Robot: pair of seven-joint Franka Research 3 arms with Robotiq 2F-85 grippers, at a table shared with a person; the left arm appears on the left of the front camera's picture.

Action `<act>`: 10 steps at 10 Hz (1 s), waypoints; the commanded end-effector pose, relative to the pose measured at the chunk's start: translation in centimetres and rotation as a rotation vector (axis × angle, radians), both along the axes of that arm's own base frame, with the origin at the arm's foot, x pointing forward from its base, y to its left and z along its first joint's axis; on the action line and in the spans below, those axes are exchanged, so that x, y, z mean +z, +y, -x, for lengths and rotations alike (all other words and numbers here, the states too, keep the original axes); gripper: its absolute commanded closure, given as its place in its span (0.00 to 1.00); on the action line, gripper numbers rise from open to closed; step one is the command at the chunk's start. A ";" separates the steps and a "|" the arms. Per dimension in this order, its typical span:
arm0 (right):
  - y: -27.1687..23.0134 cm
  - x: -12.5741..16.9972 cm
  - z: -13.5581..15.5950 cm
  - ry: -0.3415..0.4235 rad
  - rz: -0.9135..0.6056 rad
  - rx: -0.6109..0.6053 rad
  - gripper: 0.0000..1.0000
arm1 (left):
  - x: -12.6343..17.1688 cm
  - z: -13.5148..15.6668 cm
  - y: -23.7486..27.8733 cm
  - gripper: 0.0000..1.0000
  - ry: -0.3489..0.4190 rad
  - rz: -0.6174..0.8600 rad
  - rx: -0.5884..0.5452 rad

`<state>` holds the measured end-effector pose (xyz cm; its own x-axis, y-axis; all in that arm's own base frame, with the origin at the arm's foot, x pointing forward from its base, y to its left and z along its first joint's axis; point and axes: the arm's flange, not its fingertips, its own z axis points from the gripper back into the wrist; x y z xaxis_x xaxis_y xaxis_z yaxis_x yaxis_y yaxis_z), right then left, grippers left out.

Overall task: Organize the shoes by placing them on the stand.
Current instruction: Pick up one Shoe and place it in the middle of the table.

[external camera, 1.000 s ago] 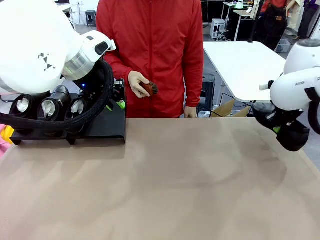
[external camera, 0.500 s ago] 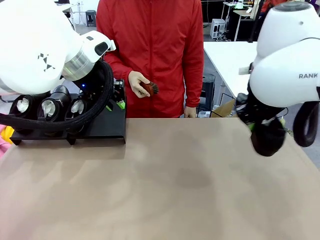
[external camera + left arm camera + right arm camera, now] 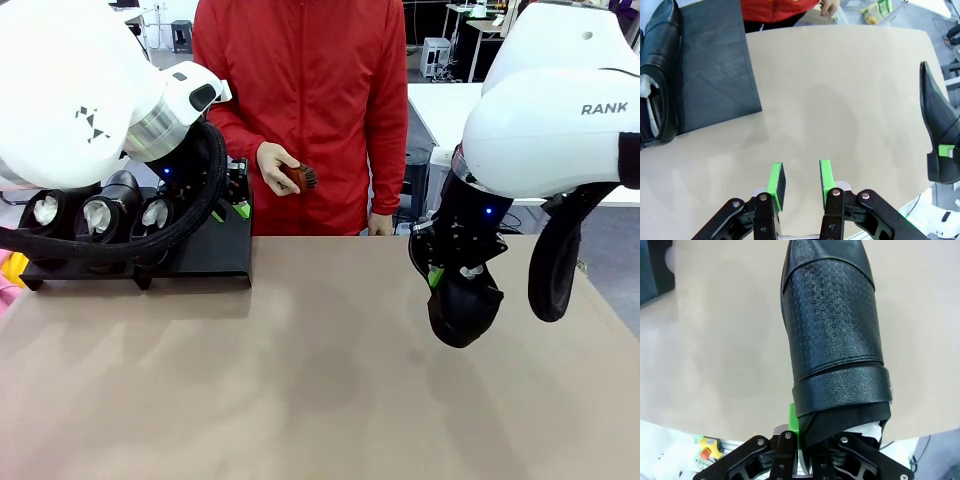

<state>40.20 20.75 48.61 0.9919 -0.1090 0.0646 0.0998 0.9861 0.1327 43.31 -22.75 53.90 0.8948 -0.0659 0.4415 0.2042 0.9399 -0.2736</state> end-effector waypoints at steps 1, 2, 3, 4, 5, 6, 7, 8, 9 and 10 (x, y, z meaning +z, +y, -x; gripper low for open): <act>-0.7 0.4 -0.4 -0.020 0.028 0.004 1.00 | -0.1 0.4 0.3 0.60 0.001 0.006 0.000; 0.0 0.0 0.0 0.000 0.000 0.000 1.00 | -0.1 0.4 0.3 0.60 0.001 0.006 0.000; 0.3 -0.8 0.5 -0.013 -0.034 -0.030 1.00 | -0.1 0.4 0.3 0.60 0.001 0.006 0.000; 2.3 -1.3 1.3 -0.036 -0.035 -0.061 1.00 | -0.1 0.4 0.3 0.60 0.001 0.006 0.000; 4.8 -2.1 2.0 -0.059 -0.029 -0.052 1.00 | -0.1 0.4 0.3 0.60 0.001 0.006 0.000; 7.3 -3.8 2.4 -0.049 -0.022 -0.033 1.00 | -0.1 0.4 0.3 0.60 0.001 0.006 0.000; 8.9 -5.4 2.7 -0.037 -0.013 -0.006 1.00 | -0.1 0.4 0.3 0.60 0.001 0.006 0.000; 10.0 -6.5 2.8 -0.026 -0.021 -0.010 1.00 | -0.1 0.4 0.3 0.60 0.001 0.006 0.000; 10.9 -7.4 2.6 -0.034 -0.027 -0.025 1.00 | -0.1 0.4 0.3 0.60 0.001 0.006 0.000; 11.7 -8.4 2.4 -0.032 -0.032 -0.024 1.00 | -0.1 0.4 0.3 0.60 0.001 0.006 0.000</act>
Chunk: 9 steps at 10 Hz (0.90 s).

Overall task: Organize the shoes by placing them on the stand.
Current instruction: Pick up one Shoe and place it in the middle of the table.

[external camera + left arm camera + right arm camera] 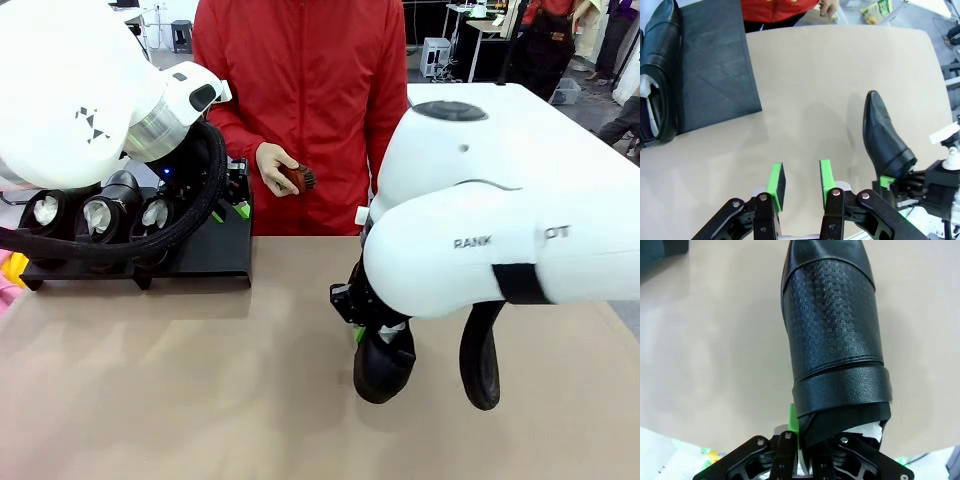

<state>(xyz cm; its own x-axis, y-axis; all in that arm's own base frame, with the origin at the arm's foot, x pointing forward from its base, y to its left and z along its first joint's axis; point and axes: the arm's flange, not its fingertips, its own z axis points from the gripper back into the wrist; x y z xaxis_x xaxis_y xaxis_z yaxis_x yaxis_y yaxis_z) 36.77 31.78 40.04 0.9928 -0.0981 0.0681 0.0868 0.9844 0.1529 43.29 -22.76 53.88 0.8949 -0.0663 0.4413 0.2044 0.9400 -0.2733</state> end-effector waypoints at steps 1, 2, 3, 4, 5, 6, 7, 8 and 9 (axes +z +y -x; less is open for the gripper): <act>1.3 -0.7 -1.4 -0.028 -0.005 -0.040 1.00 | -0.1 0.3 0.3 0.60 0.001 0.007 0.000; 1.8 -1.5 -1.6 -0.026 0.008 -0.041 1.00 | -0.1 0.3 0.3 0.60 0.001 0.007 0.000; 2.2 -2.2 -1.8 -0.022 0.012 -0.035 1.00 | -0.1 0.3 0.3 0.60 0.001 0.007 0.000; 2.4 -2.5 -1.9 -0.013 0.010 -0.019 1.00 | -0.1 0.3 0.3 0.60 0.001 0.007 0.000; 2.5 -2.7 -1.9 -0.010 0.013 -0.018 0.97 | -0.1 0.3 0.3 0.60 0.001 0.007 0.000; 2.5 -2.9 -2.0 -0.010 0.017 -0.018 0.87 | -0.1 0.3 0.3 0.60 0.001 0.007 0.000; 2.5 -3.1 -2.1 -0.005 0.019 -0.020 0.70 | -0.1 0.3 0.3 0.60 0.001 0.007 0.000; 2.5 -3.1 -2.0 -0.005 0.022 -0.028 0.52 | -0.1 0.3 0.3 0.60 0.001 0.007 0.000; 2.4 -3.1 -2.0 -0.003 0.023 -0.036 0.34 | -0.1 0.3 0.3 0.60 0.001 0.007 0.000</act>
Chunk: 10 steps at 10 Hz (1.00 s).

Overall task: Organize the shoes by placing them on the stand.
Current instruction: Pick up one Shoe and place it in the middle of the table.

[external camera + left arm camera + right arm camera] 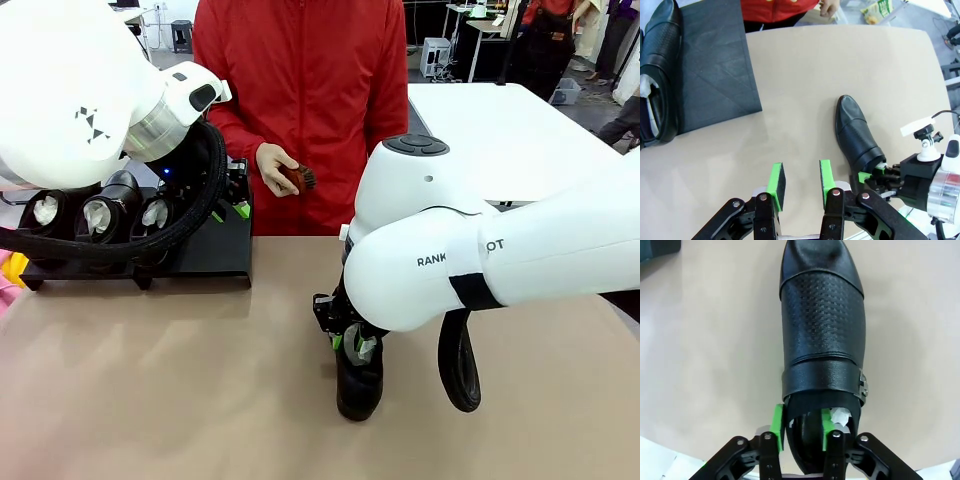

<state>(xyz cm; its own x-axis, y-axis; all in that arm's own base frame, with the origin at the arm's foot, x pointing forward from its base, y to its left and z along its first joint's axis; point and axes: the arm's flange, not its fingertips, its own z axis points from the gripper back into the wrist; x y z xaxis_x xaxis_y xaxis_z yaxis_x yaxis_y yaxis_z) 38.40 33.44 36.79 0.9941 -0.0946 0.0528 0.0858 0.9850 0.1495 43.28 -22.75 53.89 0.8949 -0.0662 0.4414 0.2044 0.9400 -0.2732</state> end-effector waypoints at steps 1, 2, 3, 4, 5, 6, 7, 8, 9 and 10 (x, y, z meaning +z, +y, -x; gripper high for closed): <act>0.7 0.2 -0.3 -0.018 0.019 -0.042 0.16 | -0.1 0.3 0.3 0.60 0.001 0.007 0.000; 0.3 0.8 -0.1 -0.021 0.009 -0.049 0.00 | -0.1 0.3 0.3 0.60 0.001 0.007 0.000; -0.2 1.8 0.1 -0.007 -0.003 -0.055 0.00 | -0.1 0.3 0.3 0.60 0.001 0.007 0.000; -0.9 3.5 0.6 -0.008 -0.028 -0.061 0.00 | -0.1 0.3 0.3 0.60 0.001 0.007 0.000; -1.8 5.2 1.1 -0.014 -0.054 -0.064 0.00 | -0.1 0.3 0.3 0.60 0.001 0.007 0.000; -2.9 6.4 1.6 0.008 -0.082 -0.037 0.00 | -0.1 0.3 0.3 0.60 0.001 0.007 0.000; -0.9 3.2 0.2 -0.019 -0.030 -0.048 0.00 | -0.1 0.3 0.3 0.60 0.001 0.007 0.000; -0.9 3.2 0.2 -0.019 -0.030 -0.048 0.00 | -0.1 0.3 0.3 0.60 0.001 0.007 0.000; -0.9 3.2 0.2 -0.019 -0.030 -0.048 0.00 | -0.1 0.3 0.3 0.60 0.001 0.007 0.000; -0.9 3.2 0.2 -0.019 -0.030 -0.048 0.00 | -0.1 0.3 0.3 0.60 0.001 0.007 0.000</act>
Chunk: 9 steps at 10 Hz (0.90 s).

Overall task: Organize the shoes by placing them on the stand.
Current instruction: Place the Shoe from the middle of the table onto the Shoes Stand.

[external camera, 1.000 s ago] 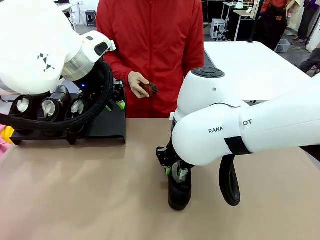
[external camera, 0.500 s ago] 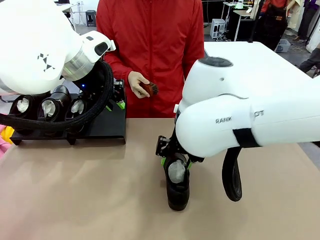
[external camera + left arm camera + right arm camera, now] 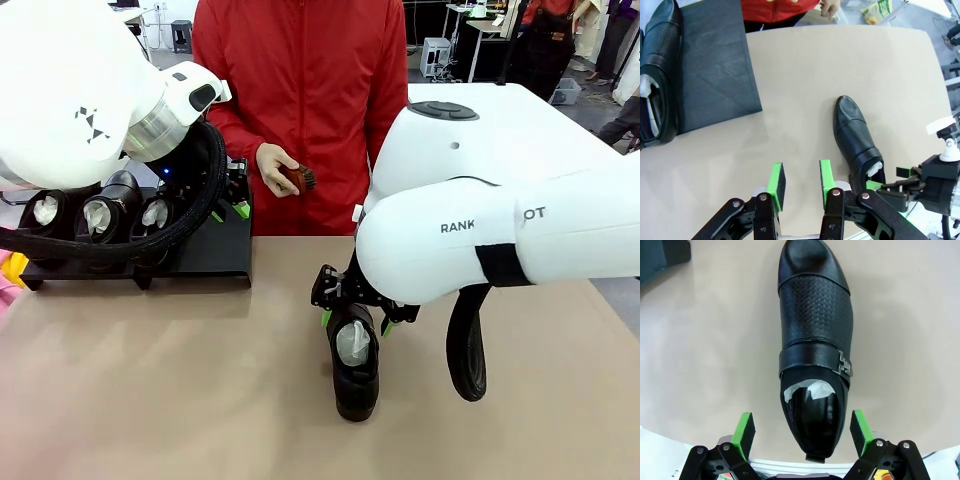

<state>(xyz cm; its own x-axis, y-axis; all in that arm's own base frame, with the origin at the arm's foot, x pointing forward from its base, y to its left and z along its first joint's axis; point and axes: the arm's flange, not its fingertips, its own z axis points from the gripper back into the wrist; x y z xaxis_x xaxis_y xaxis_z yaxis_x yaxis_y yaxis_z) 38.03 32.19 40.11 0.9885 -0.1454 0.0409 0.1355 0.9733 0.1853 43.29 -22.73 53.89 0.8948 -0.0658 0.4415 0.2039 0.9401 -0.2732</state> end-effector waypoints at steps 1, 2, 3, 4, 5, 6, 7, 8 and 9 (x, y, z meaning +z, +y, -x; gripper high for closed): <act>0.3 -0.1 -0.2 -0.026 0.008 0.001 0.00 | -0.1 0.4 0.3 0.60 0.001 0.007 0.000; 0.3 -0.1 -0.2 -0.026 0.008 0.001 0.00 | -0.1 0.4 0.3 0.60 0.001 0.007 0.000; 0.3 -0.1 -0.2 -0.026 0.008 0.001 0.00 | -0.1 0.4 0.3 0.60 0.001 0.007 0.000; 0.3 -0.1 -0.2 -0.026 0.008 0.001 0.00 | -0.1 0.4 0.3 0.60 0.001 0.007 0.000; 0.3 -0.1 -0.2 -0.026 0.008 0.001 0.00 | -0.1 0.4 0.3 0.60 0.001 0.007 0.000; 0.1 -0.3 -0.1 0.002 -0.002 -0.001 0.00 | -0.1 0.4 0.3 0.60 0.001 0.007 0.000; -1.7 2.5 -0.2 -0.055 -0.012 -0.006 0.00 | 0.0 0.0 0.0 0.60 0.000 0.000 0.000; -4.0 4.8 -0.9 -0.124 0.005 -0.054 0.00 | 0.1 0.9 -1.1 0.60 -0.004 -0.019 0.019; -6.5 6.2 -2.1 -0.167 0.025 -0.128 0.00 | 0.1 2.5 -2.3 0.60 -0.003 -0.030 0.053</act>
<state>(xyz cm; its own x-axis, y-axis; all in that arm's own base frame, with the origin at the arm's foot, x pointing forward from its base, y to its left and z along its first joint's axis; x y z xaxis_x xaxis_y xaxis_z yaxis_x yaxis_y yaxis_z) 39.73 28.28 45.06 0.9655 -0.2193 0.1401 0.1855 0.9575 0.2208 42.47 -24.02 53.88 0.8967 -0.0615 0.4383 0.1957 0.9433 -0.2681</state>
